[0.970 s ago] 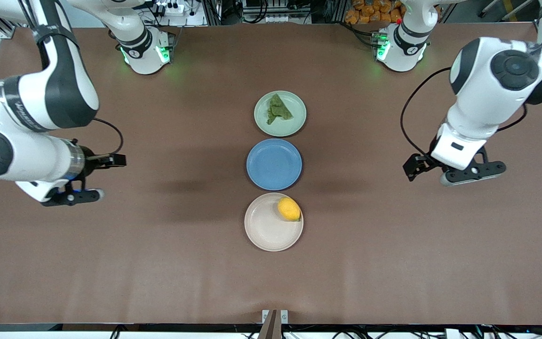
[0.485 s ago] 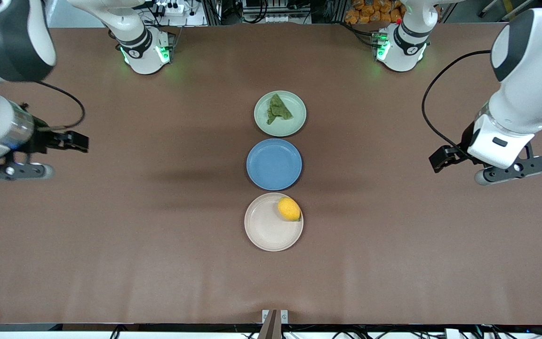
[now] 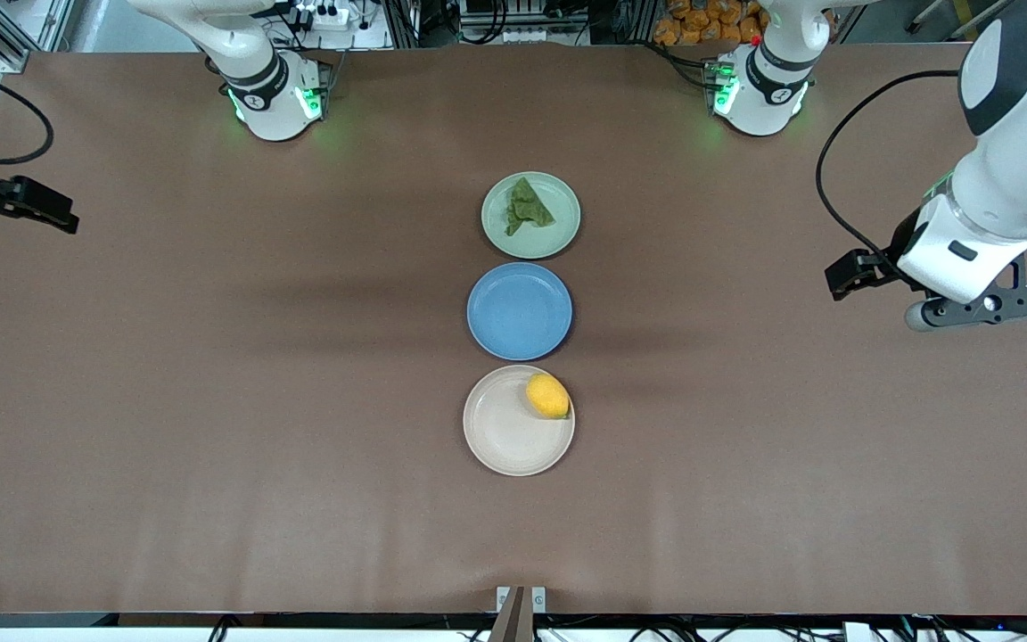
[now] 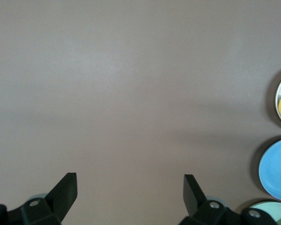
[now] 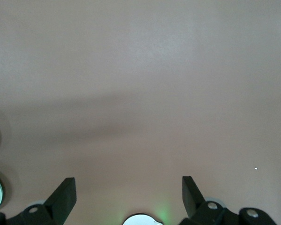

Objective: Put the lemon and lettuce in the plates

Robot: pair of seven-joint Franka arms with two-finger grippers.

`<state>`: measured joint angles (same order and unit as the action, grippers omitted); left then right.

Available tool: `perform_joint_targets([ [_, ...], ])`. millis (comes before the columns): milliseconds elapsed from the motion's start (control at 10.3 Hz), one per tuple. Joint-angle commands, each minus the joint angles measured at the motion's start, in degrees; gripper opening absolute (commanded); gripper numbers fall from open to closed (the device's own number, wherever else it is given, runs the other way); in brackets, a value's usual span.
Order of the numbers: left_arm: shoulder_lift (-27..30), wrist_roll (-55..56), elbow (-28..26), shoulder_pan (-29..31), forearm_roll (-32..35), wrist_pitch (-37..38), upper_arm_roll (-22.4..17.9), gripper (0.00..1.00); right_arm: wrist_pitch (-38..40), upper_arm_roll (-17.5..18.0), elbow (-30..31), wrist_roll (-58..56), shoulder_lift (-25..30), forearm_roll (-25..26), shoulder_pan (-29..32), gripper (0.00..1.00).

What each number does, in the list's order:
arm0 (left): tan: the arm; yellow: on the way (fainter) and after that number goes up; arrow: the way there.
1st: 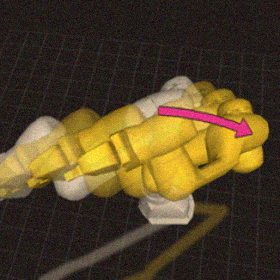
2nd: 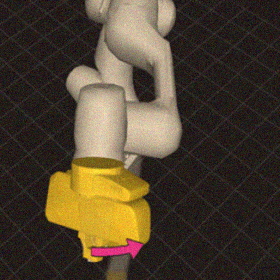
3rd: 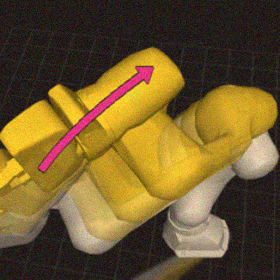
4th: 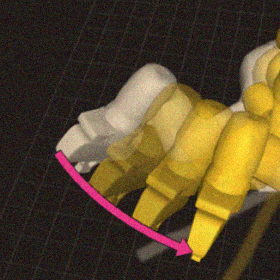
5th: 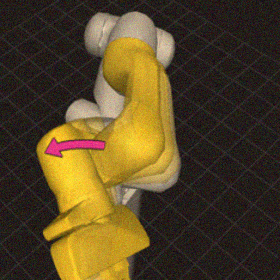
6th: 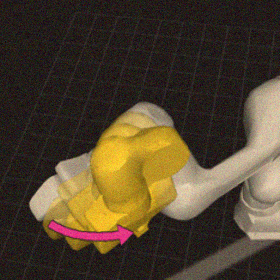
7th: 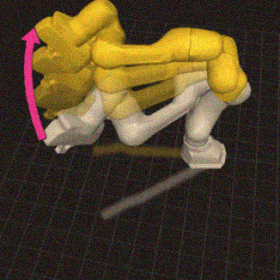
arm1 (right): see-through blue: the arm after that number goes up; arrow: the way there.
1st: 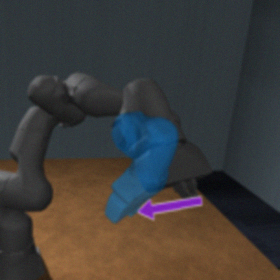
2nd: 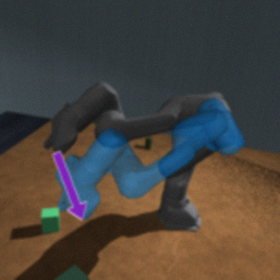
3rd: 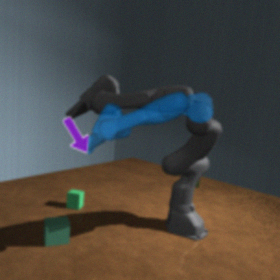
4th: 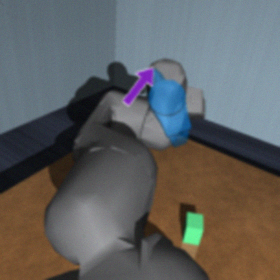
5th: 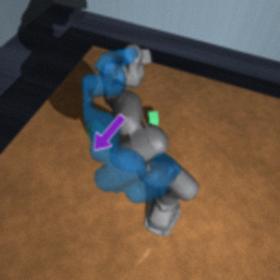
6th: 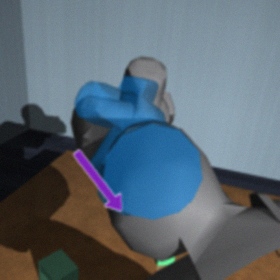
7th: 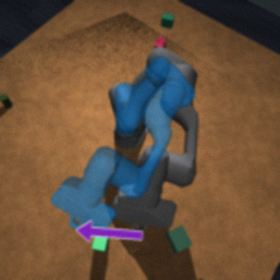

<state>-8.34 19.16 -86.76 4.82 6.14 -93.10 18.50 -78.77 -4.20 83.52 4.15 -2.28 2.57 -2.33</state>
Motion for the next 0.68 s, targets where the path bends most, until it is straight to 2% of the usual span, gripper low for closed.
perform_joint_targets([
  [0, 1.31, -1.32, 0.1, 0.54, -2.52, 1.25, 0.22, 1.0, 0.72, 0.51, 1.47, -0.29, 2.19, -1.25, 0.58, 1.0],
  [194, 3.49, -1.85, -0.07, 0.37, -3.76, 1.17, -0.57, 1.0, 0.29, 0.68, 1.47, -0.28, 2.02, -1.42, 0.23, 1.0],
  [388, 6.74, -3.07, -1.64, -1.29, -4.2, 1.25, -1.27, 1.0, -2.42, -0.02, 1.82, -0.37, 1.58, -5.89, 0.49, 1.0],
  [582, 9.21, -7.19, -3.67, -2.7, -4.73, 1.77, -3.46, 1.0, -2.53, -0.19, 1.73, -0.37, 1.49, -6.17, 0.4, 1.0],
])
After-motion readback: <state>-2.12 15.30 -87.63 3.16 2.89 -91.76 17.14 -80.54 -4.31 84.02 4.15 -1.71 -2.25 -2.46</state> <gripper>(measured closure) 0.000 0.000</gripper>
